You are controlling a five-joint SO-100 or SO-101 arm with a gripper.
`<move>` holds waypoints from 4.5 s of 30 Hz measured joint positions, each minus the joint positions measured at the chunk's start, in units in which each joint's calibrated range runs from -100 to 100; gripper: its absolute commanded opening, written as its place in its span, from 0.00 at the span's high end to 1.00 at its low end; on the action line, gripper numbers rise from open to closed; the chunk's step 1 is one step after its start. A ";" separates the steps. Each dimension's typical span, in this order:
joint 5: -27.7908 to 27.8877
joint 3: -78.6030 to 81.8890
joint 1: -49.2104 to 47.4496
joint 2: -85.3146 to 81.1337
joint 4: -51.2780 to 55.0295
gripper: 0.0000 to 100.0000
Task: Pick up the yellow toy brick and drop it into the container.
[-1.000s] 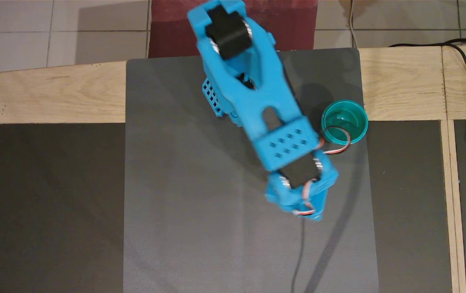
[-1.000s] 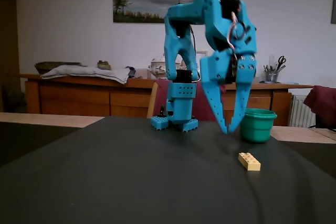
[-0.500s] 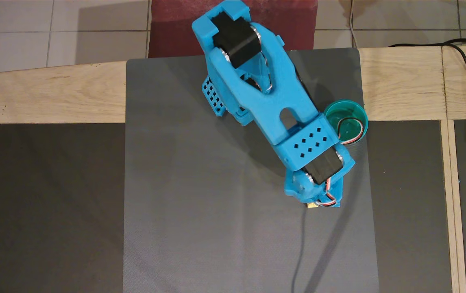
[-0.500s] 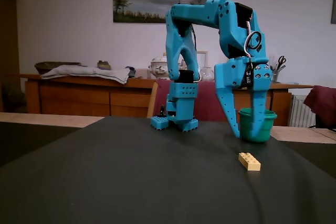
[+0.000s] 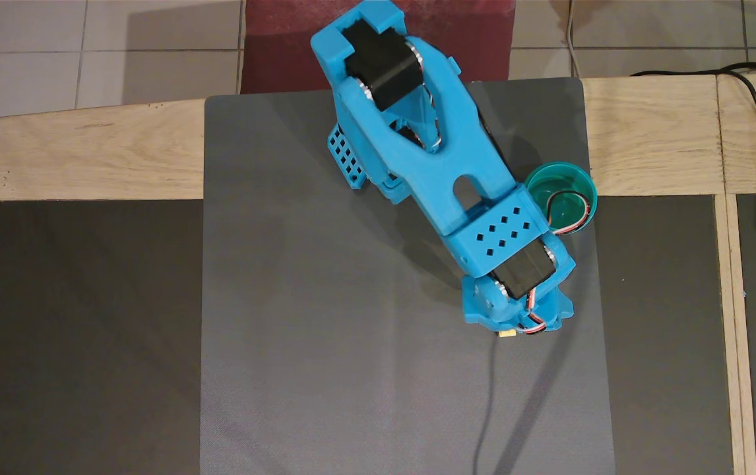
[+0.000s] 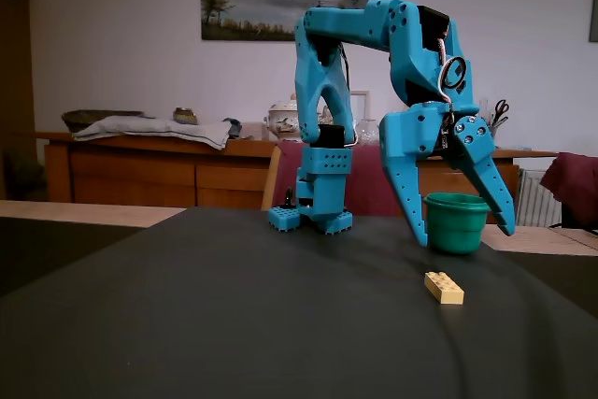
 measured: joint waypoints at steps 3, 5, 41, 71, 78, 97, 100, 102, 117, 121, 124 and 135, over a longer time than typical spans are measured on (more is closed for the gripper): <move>0.32 1.63 0.00 0.00 -1.76 0.69; 0.42 3.35 0.07 0.00 -4.22 0.69; 4.02 5.62 4.53 9.43 -12.49 0.90; -6.66 -21.84 -17.97 0.93 28.16 1.00; -9.78 -22.93 -25.98 0.93 30.97 1.00; -11.90 -22.93 -30.66 0.93 33.00 0.86; -11.90 -22.93 -30.66 0.93 33.00 0.85; -11.90 -22.93 -30.66 0.93 33.00 0.85; -17.29 -32.08 -16.33 0.68 31.94 1.00; -20.89 -38.88 -7.57 -1.44 31.94 1.00; -21.63 -40.78 -2.00 -6.20 32.03 1.00; -27.60 -40.69 24.20 -31.87 32.12 1.00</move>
